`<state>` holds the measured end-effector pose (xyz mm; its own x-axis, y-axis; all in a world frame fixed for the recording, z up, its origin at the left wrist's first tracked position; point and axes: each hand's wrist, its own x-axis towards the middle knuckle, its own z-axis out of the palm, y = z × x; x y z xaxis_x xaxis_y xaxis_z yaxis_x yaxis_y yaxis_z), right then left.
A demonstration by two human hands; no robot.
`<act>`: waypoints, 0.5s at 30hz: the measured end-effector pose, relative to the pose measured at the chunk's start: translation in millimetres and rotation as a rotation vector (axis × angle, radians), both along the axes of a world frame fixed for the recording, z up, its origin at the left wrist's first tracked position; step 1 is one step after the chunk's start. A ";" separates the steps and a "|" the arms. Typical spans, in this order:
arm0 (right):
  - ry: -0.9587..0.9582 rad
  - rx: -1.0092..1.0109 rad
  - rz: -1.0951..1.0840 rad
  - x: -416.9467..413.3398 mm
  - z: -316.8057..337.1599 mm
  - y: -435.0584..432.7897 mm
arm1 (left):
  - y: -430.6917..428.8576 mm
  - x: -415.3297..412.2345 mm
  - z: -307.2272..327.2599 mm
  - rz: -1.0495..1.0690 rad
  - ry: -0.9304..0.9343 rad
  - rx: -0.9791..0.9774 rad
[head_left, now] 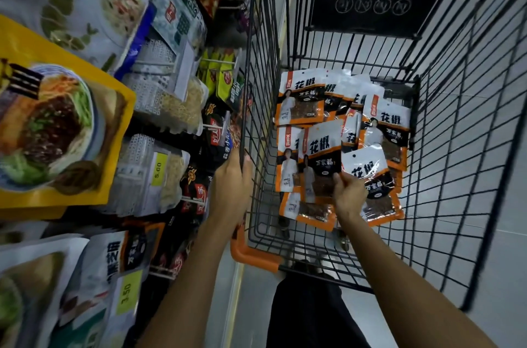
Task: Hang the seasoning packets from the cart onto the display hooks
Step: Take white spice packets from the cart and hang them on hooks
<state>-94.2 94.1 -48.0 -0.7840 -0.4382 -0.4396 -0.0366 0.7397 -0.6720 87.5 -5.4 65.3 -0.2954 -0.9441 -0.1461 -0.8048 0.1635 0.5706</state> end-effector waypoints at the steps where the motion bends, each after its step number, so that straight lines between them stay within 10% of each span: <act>1: -0.003 -0.055 0.012 -3.6 12.6 4.3 | -0.3 1.1 4.0 -0.012 -0.025 0.006; 8: -0.429 -0.417 -0.042 -30.3 106.8 40.7 | 6.4 -14.6 53.0 0.012 0.021 -0.220; 15: -0.902 -0.531 0.012 -27.4 133.4 48.0 | 14.4 -63.3 52.9 0.186 0.664 0.719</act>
<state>-121.6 142.1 85.3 -0.2547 -0.7522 -0.6078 0.6346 0.3443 -0.6919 24.2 9.0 118.2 -0.3812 -0.7356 -0.5600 -0.2644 -0.4937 0.8285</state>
